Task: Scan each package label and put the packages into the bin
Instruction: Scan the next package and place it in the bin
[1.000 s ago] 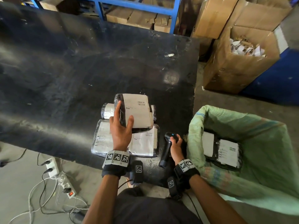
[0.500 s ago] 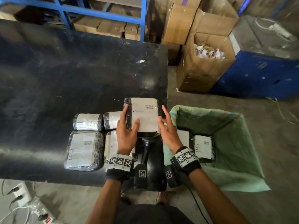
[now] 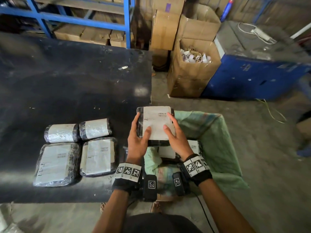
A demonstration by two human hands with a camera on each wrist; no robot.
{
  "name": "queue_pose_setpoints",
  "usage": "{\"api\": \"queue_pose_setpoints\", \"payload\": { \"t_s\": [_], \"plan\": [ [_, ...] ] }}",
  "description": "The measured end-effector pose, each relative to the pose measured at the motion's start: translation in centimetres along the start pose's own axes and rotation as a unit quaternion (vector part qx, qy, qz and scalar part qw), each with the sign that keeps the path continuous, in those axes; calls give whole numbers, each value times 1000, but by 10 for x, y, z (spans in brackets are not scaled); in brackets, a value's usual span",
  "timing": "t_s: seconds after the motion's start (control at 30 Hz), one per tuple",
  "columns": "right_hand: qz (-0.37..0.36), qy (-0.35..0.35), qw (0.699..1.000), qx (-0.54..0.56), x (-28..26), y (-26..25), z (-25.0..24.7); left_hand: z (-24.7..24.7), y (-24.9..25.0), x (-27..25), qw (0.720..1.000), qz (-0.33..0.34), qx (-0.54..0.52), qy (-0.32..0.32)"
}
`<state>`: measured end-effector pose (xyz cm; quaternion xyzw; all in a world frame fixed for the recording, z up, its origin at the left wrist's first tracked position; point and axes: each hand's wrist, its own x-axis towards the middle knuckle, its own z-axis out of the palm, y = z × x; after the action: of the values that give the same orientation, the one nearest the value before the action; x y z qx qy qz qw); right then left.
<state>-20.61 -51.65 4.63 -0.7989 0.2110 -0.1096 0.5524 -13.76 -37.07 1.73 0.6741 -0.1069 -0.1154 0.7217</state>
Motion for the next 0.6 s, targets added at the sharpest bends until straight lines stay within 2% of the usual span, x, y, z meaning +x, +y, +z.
{"api": "queue_pose_setpoints", "payload": {
  "t_s": [0.17, 0.27, 0.37, 0.4, 0.47, 0.6],
  "plan": [
    [29, 5, 1000, 4, 1, 14, -40, 46, -7, -8, 1000, -1, 27, 0],
    [32, 20, 999, 18, -3, 24, -64, 72, -7, -11, 997, 37, 71, -7],
    [83, -4, 995, 58, -4, 46, -90, 93, -9, -16, 988, 37, 145, -35],
    [105, -18, 993, 58, -2, 54, -101, 97, -11, -19, 979, 19, 193, -60],
    [151, -45, 987, 32, 5, 68, -123, 99, -19, -22, 944, -14, 317, -92],
    [225, -80, 964, -116, 30, 97, -158, 85, -29, -26, 885, 62, 460, -40]
  ]
}}
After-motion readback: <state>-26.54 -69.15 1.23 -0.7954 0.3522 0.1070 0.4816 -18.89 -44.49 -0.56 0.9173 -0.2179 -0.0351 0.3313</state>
